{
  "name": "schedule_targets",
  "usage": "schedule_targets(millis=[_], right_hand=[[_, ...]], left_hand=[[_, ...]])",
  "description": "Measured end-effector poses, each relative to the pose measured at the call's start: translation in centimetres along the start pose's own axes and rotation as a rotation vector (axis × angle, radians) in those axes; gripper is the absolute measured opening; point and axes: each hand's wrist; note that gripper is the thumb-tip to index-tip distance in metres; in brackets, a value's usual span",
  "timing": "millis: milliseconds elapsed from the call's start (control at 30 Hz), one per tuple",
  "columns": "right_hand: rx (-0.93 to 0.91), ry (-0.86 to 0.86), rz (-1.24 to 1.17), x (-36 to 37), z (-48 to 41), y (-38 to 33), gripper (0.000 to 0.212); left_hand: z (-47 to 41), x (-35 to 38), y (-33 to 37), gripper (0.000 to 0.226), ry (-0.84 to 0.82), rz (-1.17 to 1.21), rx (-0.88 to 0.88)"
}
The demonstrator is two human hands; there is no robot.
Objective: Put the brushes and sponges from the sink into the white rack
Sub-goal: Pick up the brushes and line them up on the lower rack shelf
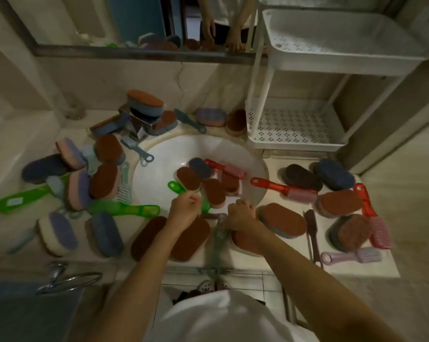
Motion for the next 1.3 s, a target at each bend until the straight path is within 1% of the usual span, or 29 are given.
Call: schedule_targets(millis=[33,100,167,233,300,333,400,433,500,567,600,633,667,700,767,800,833,867,900,933,967,1000,1067,1133,1200,1300], right_hand=[[-0.008,-0.044,0.006,-0.2,-0.2,-0.2,0.054],[-0.052,-0.067,-0.013,-0.4,-0.7,-0.2,0.048],[-0.098,-0.072,-0.063,-0.7,-1.1,0.0,0.041],[-0.129,-0.118,-0.148,-0.9,-1.3,0.3,0.037],[-0.191,-0.127,-0.381,-1.1,-1.4,0.5,0.026],[-0.223,-0.096,-0.504,-1.5,-1.3,0.5,0.02],[-0.256,0.031,-0.655,-2.5,-1.3,0.6,0.019],[-0.277,0.077,-0.718,-3.1,-1.1,0.7,0.019],[-0.313,0.09,-0.917,-4.5,-0.5,1.3,0.007],[-0.349,0.091,-1.089,-5.9,0.6,1.9,0.013],[-0.374,0.091,-1.144,-6.4,1.3,2.3,0.011],[-0.398,0.099,-1.197,-6.7,1.9,2.7,0.009],[-0.411,0.121,-1.241,-6.8,2.6,3.2,0.009],[-0.419,0.158,-1.297,-6.7,3.2,3.8,0.01],[-0.377,0.268,-1.415,-6.2,4.1,5.5,0.009],[-0.323,0.353,-1.453,-5.8,4.6,6.8,0.01],[-0.229,0.467,-1.439,-5.1,5.1,8.2,0.015],[-0.093,0.587,-1.348,-4.3,5.6,9.6,0.019],[0.065,0.68,-1.202,-3.3,6.2,11.0,0.02],[0.23,0.723,-1.04,-2.2,6.6,12.4,0.022],[0.36,0.718,-0.908,-1.1,7.0,13.6,0.026],[0.438,0.671,-0.833,0.0,7.0,14.5,0.033],[0.504,0.519,-0.774,1.6,6.7,15.4,0.044],[0.55,0.403,-0.717,2.6,6.1,15.6,0.037],[0.575,0.362,-0.694,3.1,5.7,15.7,0.028],[0.548,0.378,-0.779,2.9,5.5,16.0,0.032]], left_hand=[[-0.2,-0.4,0.0,0.019,-0.006,0.016,-0.003],[-0.8,-0.8,-0.4,0.016,-0.001,0.044,-0.006],[-1.3,-0.9,-0.6,0.018,0.005,0.077,-0.002],[-1.6,-0.9,-0.7,0.019,0.003,0.09,0.008],[-1.7,-0.8,-0.7,0.018,-0.01,0.109,0.009],[-2.0,-0.8,-0.7,0.018,-0.024,0.127,0.007],[-2.3,-0.8,-0.3,0.017,-0.082,0.163,-0.003],[-2.5,-0.8,0.0,0.02,-0.126,0.172,-0.003],[-2.8,-0.7,1.1,0.04,-0.243,0.188,-0.012],[-2.7,-0.2,2.6,0.056,-0.367,0.214,-0.02],[-2.6,0.1,3.2,0.056,-0.403,0.208,-0.012],[-2.9,0.6,3.6,0.052,-0.424,0.204,0.002],[-3.0,1.1,4.0,0.044,-0.447,0.203,0.023],[-3.0,1.7,4.5,0.032,-0.476,0.213,0.052],[-2.8,2.8,5.3,0.009,-0.523,0.195,0.111],[-2.5,3.3,5.9,0.01,-0.541,0.181,0.131],[-2.3,3.8,6.4,0.012,-0.552,0.182,0.142],[-2.3,4.3,6.9,0.01,-0.561,0.204,0.143],[-2.3,4.8,7.3,0.008,-0.561,0.219,0.138],[-2.3,5.4,7.6,0.008,-0.554,0.225,0.135],[-2.4,5.9,7.9,0.009,-0.549,0.215,0.139],[-2.3,6.4,8.3,0.012,-0.554,0.2,0.145],[-2.1,7.4,8.8,0.016,-0.573,0.165,0.151],[-1.9,8.0,9.2,0.018,-0.594,0.147,0.133],[-1.9,8.4,9.2,0.023,-0.601,0.128,0.115],[-1.9,8.1,9.1,0.022,-0.585,0.105,0.111]])
Point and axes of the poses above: each hand's wrist, its own z-axis away from the middle knuckle, its own x-axis out of the palm, y = z × x, and after that the axes turned 13 degrees about -y, right-handed
